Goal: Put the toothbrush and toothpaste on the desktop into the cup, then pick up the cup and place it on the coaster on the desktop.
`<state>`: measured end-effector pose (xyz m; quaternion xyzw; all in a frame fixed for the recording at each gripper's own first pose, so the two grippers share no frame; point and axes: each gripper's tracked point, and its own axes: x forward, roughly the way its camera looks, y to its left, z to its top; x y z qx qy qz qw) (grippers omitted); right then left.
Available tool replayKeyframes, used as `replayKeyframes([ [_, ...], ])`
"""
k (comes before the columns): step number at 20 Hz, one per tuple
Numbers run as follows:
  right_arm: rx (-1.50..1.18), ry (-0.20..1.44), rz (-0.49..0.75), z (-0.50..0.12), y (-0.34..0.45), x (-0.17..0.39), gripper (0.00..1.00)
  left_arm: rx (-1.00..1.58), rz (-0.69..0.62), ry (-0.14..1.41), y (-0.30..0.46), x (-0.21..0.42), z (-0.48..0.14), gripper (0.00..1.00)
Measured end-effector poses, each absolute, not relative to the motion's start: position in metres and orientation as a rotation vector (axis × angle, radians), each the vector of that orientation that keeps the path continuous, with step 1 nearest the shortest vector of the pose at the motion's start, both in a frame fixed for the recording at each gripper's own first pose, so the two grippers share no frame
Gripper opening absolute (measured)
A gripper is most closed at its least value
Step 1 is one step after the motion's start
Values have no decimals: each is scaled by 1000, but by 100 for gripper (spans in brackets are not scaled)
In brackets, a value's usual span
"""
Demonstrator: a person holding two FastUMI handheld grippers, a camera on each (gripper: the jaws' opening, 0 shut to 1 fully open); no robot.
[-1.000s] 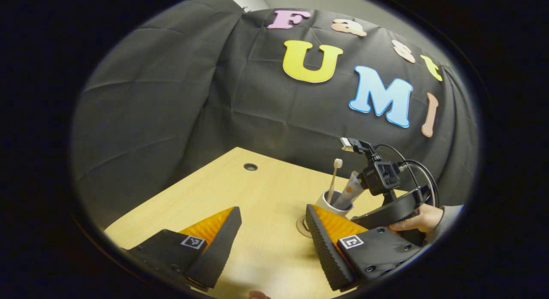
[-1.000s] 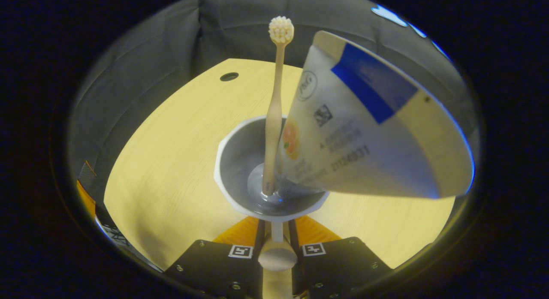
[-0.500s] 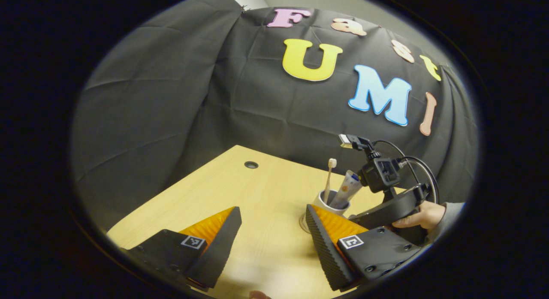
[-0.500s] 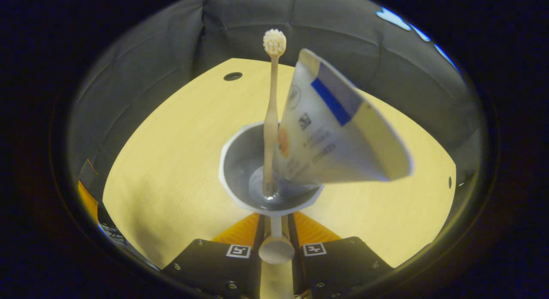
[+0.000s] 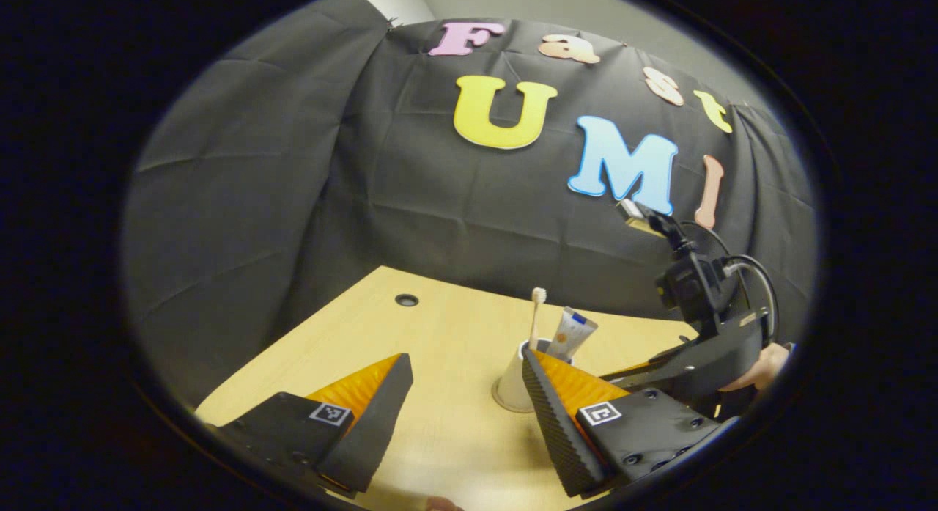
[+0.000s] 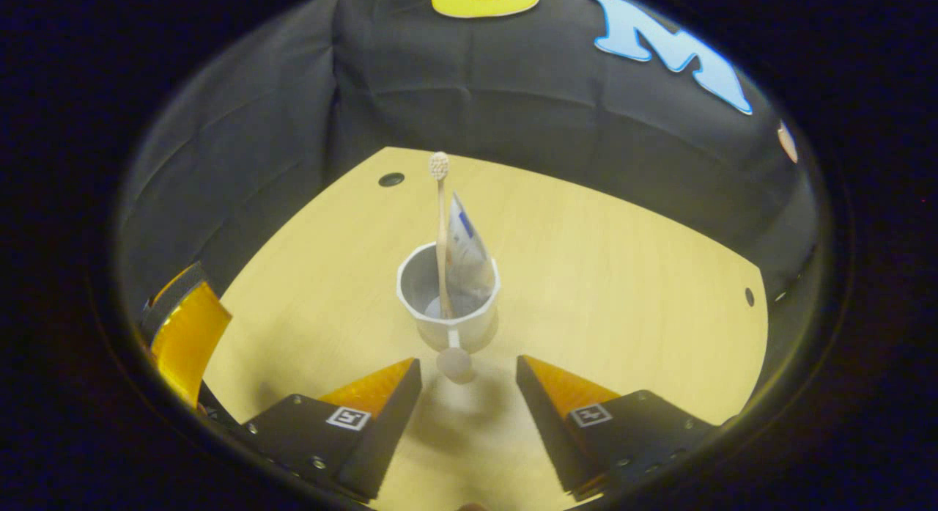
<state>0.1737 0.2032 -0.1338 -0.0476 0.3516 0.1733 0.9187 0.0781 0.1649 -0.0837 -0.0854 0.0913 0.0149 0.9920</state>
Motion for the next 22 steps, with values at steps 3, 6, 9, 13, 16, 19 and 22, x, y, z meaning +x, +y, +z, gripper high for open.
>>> replayKeyframes([
  [3,-55,631,303,-107,178,151,93,-139,-13,163,148,81,-68,97],
  [6,-2,498,249,-70,151,128,92,-124,-59,141,127,83,-50,97],
  [9,26,345,178,-35,121,109,92,-95,-102,118,103,82,-33,97],
  [13,39,143,85,7,85,85,92,-44,-140,86,72,76,-10,97],
  [16,24,19,24,29,66,68,89,-11,-138,71,58,68,-1,97],
  [19,19,-93,-42,50,53,54,92,-1,-144,36,47,58,13,97],
  [22,-2,-146,-59,59,50,46,92,7,-149,11,40,55,22,97],
])
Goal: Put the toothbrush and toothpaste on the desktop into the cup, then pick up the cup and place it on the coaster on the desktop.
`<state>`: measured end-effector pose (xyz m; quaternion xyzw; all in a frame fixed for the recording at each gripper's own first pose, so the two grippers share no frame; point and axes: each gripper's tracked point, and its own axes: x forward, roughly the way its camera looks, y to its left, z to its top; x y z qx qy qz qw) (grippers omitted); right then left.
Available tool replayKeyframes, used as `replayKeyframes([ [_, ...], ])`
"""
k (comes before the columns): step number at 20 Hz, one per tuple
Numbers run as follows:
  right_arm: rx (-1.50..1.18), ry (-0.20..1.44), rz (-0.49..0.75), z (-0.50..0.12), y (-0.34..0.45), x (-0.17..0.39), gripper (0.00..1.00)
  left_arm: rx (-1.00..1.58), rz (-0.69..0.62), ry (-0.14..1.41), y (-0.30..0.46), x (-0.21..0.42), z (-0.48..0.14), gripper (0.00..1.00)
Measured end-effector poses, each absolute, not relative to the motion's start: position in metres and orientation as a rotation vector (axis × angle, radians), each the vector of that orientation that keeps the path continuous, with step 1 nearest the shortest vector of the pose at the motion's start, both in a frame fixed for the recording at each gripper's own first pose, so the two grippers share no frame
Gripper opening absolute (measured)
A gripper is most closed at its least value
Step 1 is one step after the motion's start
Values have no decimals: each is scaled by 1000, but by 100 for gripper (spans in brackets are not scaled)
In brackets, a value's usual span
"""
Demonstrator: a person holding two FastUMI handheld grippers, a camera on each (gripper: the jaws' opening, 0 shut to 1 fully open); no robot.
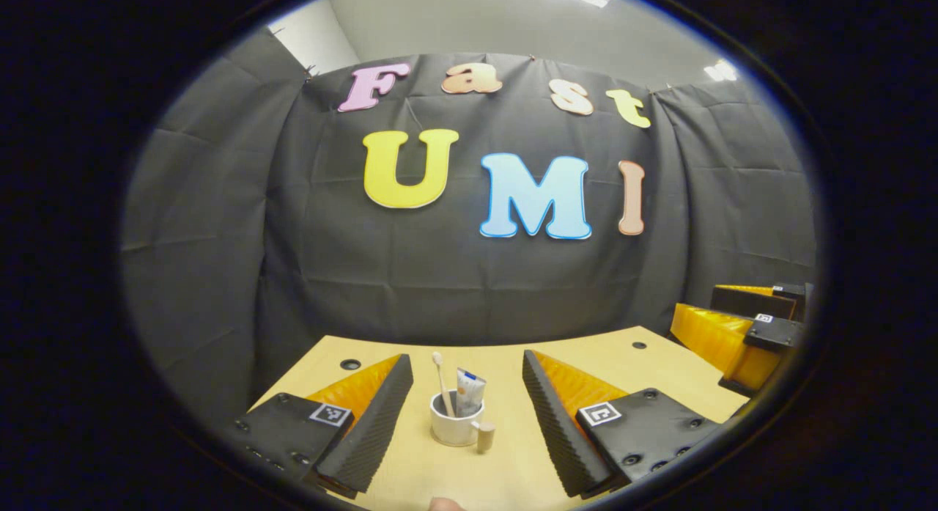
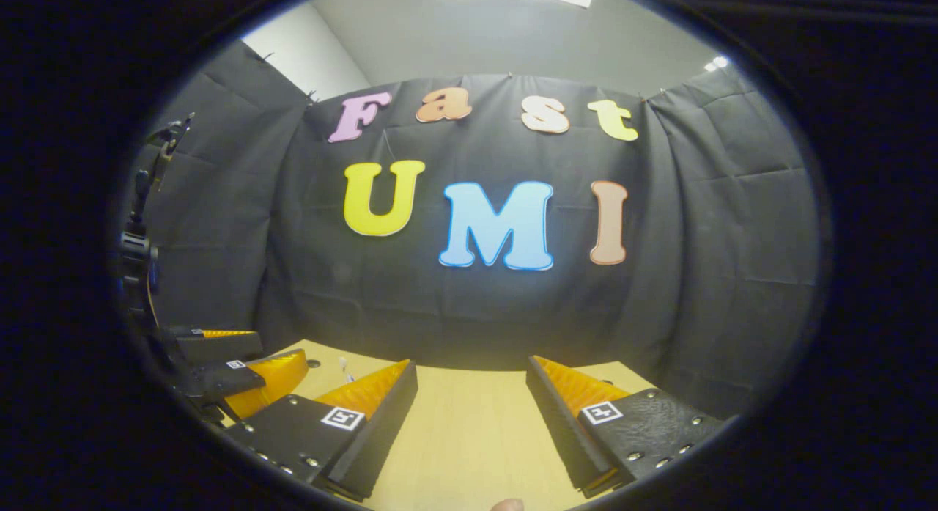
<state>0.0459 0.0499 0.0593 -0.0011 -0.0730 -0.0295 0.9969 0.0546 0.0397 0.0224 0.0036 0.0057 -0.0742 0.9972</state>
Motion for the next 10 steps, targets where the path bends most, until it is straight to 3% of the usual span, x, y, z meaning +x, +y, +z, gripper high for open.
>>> replayKeyframes([
  [10,16,-131,-70,60,29,47,89,57,-137,-1,31,63,29,97],
])
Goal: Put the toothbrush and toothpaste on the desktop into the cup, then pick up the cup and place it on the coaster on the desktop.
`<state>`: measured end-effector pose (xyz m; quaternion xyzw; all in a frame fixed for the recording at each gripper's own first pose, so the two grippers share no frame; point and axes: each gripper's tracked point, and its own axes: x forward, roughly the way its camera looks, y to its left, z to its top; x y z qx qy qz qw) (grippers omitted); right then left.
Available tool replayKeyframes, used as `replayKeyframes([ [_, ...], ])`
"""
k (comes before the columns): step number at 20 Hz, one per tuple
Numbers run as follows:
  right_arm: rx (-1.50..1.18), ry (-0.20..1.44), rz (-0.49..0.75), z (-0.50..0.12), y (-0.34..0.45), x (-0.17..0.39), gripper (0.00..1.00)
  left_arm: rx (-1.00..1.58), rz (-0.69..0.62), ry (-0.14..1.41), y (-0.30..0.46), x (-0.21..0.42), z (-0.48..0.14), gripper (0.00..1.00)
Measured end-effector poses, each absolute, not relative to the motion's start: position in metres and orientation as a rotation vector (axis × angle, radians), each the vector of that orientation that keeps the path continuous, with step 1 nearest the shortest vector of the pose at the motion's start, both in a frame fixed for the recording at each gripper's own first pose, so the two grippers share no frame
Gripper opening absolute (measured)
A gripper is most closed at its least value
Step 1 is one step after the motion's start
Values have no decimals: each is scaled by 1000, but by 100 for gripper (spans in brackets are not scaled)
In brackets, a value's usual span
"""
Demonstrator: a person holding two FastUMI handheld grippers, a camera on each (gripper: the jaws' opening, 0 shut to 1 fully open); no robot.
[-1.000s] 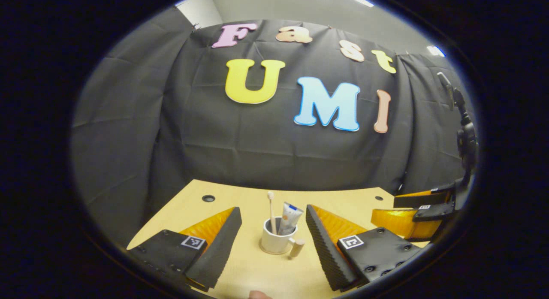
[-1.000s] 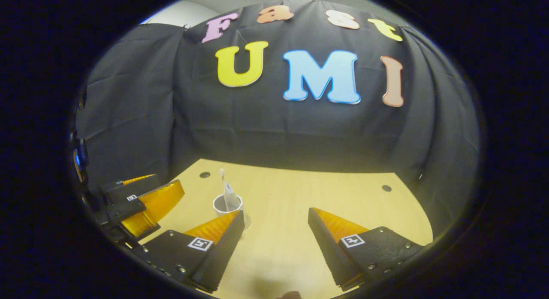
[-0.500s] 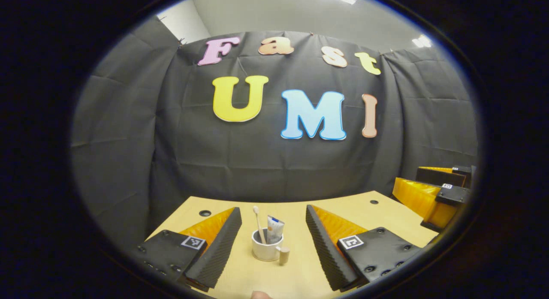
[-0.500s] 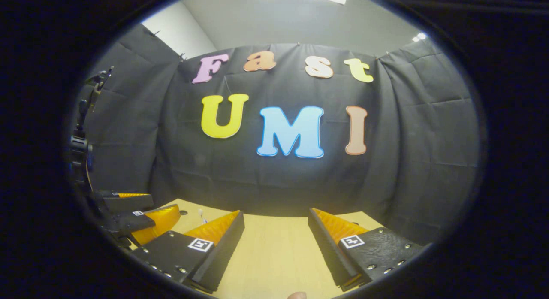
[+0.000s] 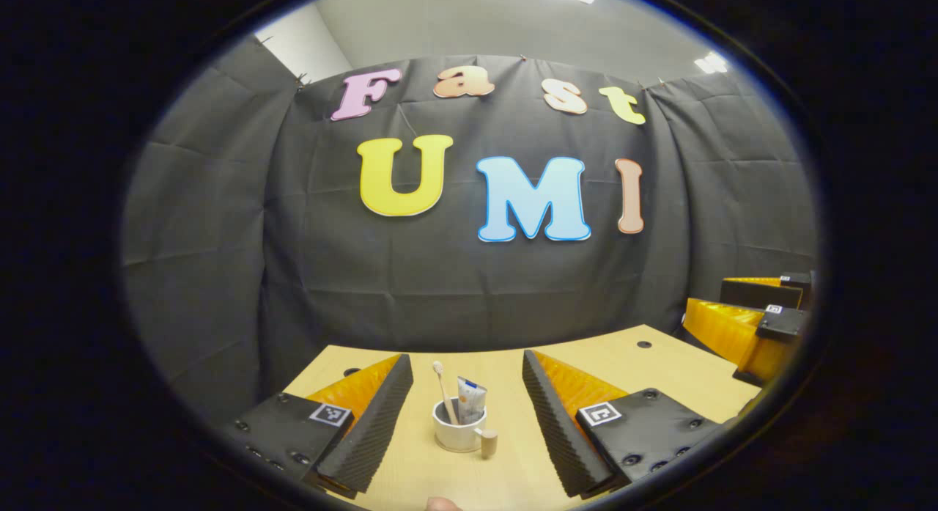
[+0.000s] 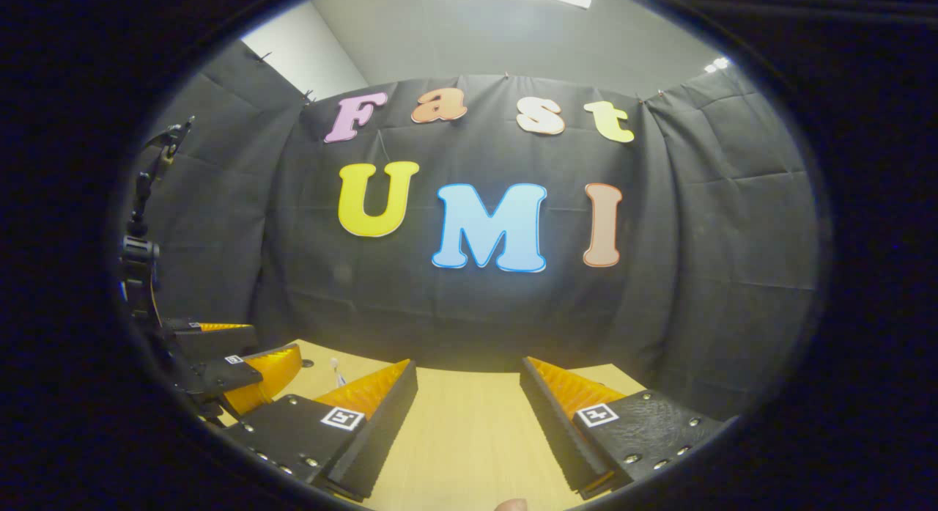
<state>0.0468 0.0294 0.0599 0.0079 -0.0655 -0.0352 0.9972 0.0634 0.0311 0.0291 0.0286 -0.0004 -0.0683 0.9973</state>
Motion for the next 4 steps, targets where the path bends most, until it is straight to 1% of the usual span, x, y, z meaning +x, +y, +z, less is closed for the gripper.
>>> replayKeyframes([
  [2,22,-141,-64,64,19,47,90,57,-133,-11,22,68,32,97],
  [3,22,-150,-65,66,10,46,89,56,-129,-10,16,69,31,100],
  [4,22,-160,-64,68,0,46,90,57,-122,-11,8,71,30,100],
])
